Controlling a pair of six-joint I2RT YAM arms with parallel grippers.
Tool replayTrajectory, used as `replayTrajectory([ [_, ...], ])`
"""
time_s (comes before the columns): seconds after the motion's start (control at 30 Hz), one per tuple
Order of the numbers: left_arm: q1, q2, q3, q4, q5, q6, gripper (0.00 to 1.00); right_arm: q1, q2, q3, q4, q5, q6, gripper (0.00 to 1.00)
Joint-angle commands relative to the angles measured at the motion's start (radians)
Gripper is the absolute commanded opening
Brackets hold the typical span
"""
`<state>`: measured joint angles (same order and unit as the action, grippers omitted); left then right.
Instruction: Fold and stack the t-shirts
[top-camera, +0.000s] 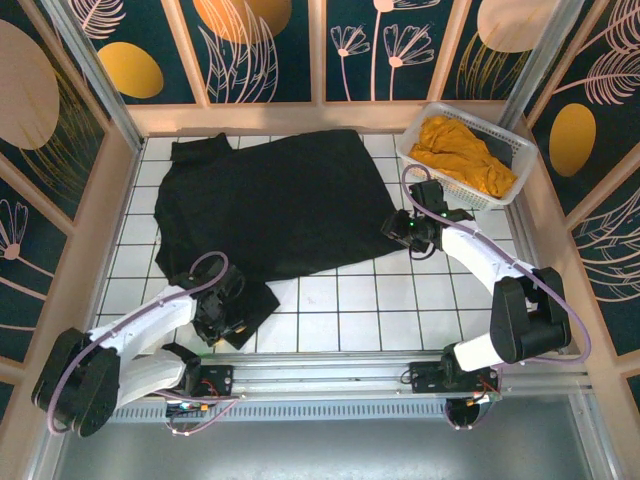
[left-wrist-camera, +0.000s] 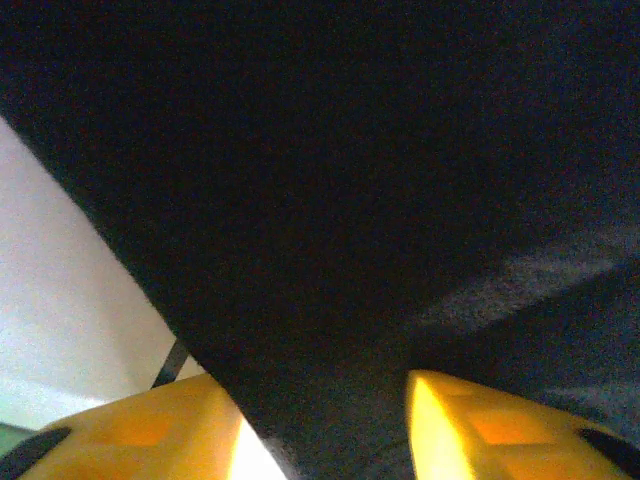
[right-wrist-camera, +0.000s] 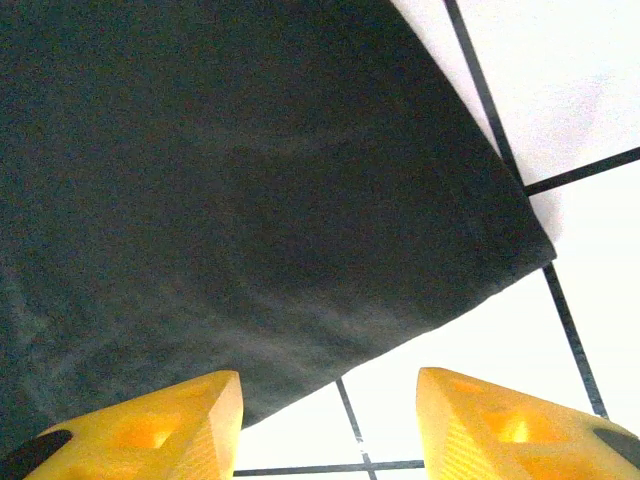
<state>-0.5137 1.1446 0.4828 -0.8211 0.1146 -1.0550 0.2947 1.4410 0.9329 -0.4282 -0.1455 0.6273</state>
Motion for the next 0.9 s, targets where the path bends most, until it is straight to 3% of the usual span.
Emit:
replayTrajectory([
  [0.0, -0.020, 0.096, -0.023, 0.210, 0.065, 0.016, 0.25, -0.003, 0.005, -0.014, -0.034, 0.068, -0.003, 0.49],
  [0.07, -0.020, 0.092, 0.007, 0.171, 0.018, 0.013, 0.00, -0.028, 0.004, -0.038, -0.032, 0.098, 0.007, 0.49],
  [0.3, -0.020, -0.104, 0.074, -0.079, -0.151, -0.100, 0.00, -0.074, 0.060, -0.026, -0.014, 0.132, 0.004, 0.49],
  [0.87, -0.020, -0.200, 0.082, -0.148, -0.170, -0.166, 0.00, -0.074, 0.251, 0.065, 0.040, 0.150, -0.044, 0.33],
])
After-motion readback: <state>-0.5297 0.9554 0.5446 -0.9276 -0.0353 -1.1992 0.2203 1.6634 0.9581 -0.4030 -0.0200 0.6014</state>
